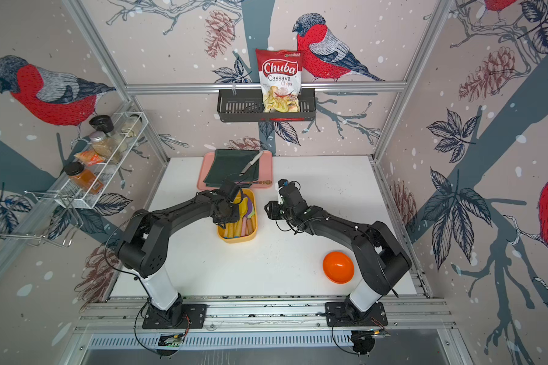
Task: Take the shovel out of the storage box
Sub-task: Pick up the shovel from the storage box.
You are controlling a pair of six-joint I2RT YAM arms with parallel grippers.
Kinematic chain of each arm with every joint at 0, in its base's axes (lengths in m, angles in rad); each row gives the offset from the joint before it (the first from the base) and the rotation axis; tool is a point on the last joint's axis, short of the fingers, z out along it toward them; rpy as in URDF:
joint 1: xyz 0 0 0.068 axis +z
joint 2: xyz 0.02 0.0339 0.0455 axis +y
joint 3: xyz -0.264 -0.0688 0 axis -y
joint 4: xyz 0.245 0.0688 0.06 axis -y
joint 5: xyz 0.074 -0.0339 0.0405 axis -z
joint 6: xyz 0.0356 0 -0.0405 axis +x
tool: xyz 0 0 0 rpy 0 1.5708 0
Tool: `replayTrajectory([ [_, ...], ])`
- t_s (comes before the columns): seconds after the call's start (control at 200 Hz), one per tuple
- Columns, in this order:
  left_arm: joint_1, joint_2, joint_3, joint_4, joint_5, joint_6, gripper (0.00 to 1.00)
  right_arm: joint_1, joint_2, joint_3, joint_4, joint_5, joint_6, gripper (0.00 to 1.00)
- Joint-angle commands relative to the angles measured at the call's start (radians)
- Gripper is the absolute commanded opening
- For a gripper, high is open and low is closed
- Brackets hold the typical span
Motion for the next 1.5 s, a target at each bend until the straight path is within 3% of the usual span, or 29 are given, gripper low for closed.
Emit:
replayTrajectory([
  [0.0, 0.002, -0.010, -0.009, 0.001, 0.008, -0.003, 0.35, -0.001, -0.004, -0.004, 0.036, -0.016, 0.000, 0.46],
  [0.17, 0.012, 0.037, -0.022, 0.037, 0.087, -0.005, 0.33, -0.001, -0.008, -0.012, 0.030, -0.009, -0.009, 0.47],
  [0.315, 0.012, 0.035, -0.012, 0.039, 0.074, -0.006, 0.29, -0.005, -0.025, -0.019, 0.029, 0.004, -0.012, 0.47],
  [0.455, 0.012, 0.020, 0.002, 0.036, 0.082, -0.003, 0.15, -0.004, -0.021, -0.013, 0.029, 0.002, -0.010, 0.47],
  [0.64, 0.015, 0.009, 0.007, 0.029, 0.076, -0.002, 0.14, -0.002, -0.005, -0.009, 0.027, -0.006, -0.006, 0.47],
  [0.77, 0.017, 0.006, 0.010, 0.020, 0.077, 0.001, 0.06, 0.001, 0.001, -0.009, 0.030, -0.010, -0.003, 0.48],
  [0.8, 0.018, 0.002, 0.011, 0.020, 0.076, 0.002, 0.00, 0.001, 0.002, -0.007, 0.028, -0.013, -0.003, 0.48],
  [1.146, 0.059, -0.072, 0.006, 0.016, 0.091, 0.014, 0.00, 0.003, 0.021, -0.002, 0.039, -0.042, 0.001, 0.48],
  [1.231, 0.074, -0.132, -0.026, 0.098, 0.159, 0.022, 0.00, 0.002, 0.008, -0.012, 0.069, -0.102, -0.010, 0.48],
  [1.376, 0.138, -0.261, -0.161, 0.453, 0.506, -0.041, 0.00, -0.044, -0.020, -0.037, 0.177, -0.360, -0.004, 0.54],
  [1.496, 0.171, -0.311, -0.223, 0.696, 0.671, -0.109, 0.00, -0.089, -0.041, -0.086, 0.328, -0.588, 0.045, 0.58],
])
